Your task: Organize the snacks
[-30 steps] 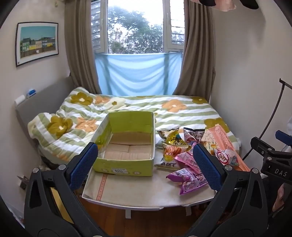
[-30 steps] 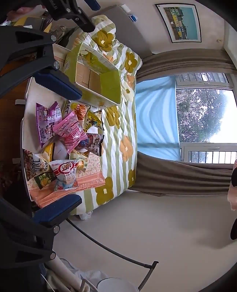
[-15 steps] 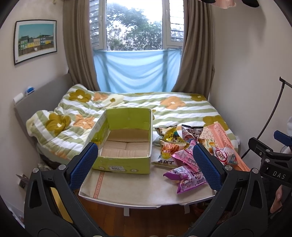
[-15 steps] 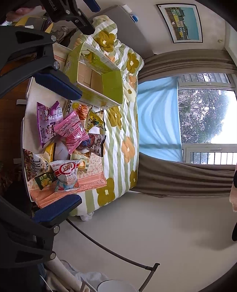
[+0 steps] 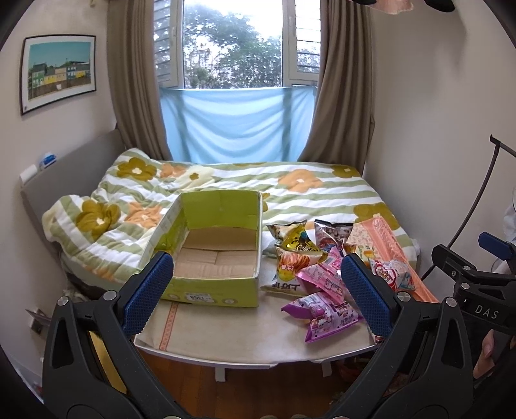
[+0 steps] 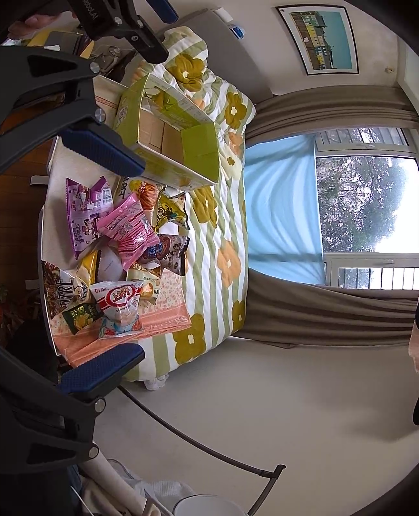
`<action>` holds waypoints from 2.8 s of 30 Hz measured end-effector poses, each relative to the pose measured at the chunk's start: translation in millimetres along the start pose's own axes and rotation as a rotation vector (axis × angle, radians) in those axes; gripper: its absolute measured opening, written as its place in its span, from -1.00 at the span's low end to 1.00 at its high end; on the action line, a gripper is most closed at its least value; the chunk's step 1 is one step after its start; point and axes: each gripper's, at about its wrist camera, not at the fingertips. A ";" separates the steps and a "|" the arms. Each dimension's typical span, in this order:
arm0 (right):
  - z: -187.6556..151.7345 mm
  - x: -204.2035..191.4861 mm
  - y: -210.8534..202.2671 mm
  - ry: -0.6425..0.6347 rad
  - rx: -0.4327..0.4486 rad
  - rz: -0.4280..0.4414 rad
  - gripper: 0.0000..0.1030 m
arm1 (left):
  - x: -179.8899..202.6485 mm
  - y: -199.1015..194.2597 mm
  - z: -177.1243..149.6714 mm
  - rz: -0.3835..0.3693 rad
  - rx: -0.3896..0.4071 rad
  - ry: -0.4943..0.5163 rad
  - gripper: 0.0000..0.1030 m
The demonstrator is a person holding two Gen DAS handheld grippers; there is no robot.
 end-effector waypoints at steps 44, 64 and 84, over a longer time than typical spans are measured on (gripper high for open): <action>2.3 -7.2 2.1 -0.002 -0.008 0.003 0.99 | -4.0 8.1 -0.7 -0.012 -0.024 -0.005 0.99; -26.1 14.2 33.2 0.034 -0.122 -0.009 0.99 | 7.3 84.1 -27.1 -0.061 -0.247 0.030 0.99; -126.4 59.3 180.5 0.089 -0.414 0.293 0.99 | 72.0 243.2 -130.7 0.018 -0.649 -0.092 0.99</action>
Point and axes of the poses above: each gripper's, at about its wrist camera, not at the fingertips, and y roughly the way its jaws point, x to its right, z to its top, and after that the axes turned 14 degrees about -y, right-handed
